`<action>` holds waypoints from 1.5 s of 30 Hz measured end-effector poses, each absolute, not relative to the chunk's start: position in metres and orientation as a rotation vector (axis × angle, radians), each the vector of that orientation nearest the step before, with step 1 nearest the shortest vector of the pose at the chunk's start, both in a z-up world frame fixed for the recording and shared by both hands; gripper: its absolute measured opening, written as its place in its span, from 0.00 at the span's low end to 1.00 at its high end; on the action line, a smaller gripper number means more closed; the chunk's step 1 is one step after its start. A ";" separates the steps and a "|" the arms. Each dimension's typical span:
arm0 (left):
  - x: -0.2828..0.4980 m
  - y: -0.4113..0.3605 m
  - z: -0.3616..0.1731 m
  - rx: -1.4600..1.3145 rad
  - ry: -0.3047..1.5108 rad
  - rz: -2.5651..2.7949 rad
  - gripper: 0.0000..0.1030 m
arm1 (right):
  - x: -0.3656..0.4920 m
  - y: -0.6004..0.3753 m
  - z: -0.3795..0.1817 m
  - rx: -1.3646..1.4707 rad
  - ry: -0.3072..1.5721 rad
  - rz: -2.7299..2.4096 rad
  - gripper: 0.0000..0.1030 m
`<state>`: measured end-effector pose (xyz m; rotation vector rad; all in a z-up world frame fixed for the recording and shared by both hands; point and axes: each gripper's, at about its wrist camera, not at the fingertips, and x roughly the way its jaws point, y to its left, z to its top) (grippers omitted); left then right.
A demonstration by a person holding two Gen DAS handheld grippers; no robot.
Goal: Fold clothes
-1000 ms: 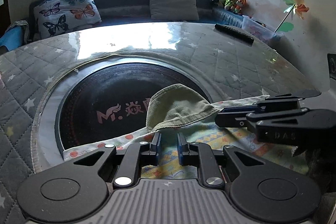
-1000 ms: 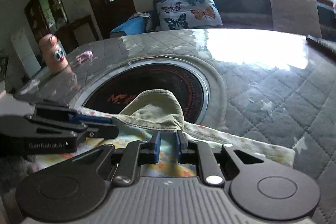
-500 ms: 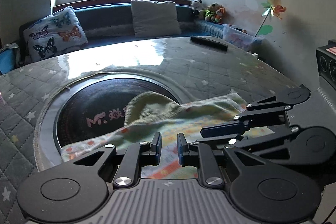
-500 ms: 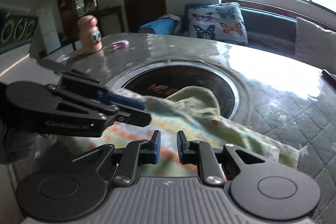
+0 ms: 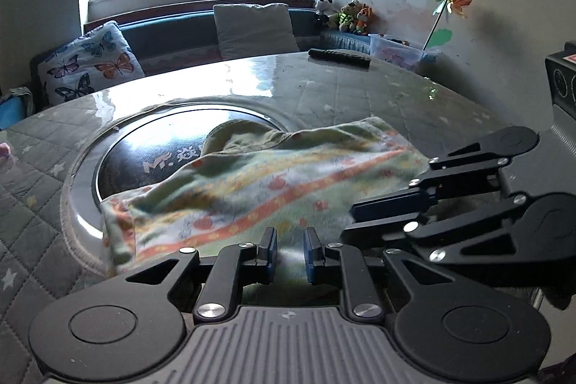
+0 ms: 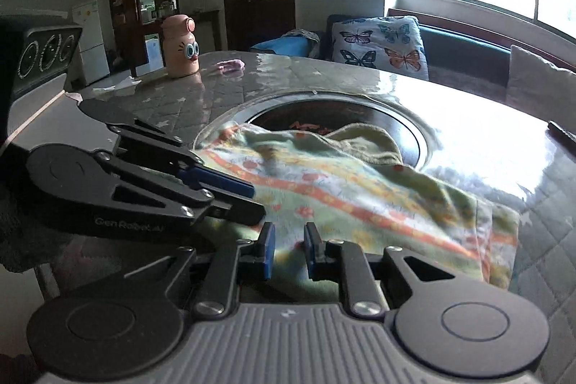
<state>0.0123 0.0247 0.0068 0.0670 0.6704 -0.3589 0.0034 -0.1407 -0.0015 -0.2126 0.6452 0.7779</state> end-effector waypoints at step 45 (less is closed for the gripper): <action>0.034 0.098 0.001 -0.076 0.713 -0.136 0.19 | 0.073 -0.200 -0.017 -0.067 0.693 0.506 0.18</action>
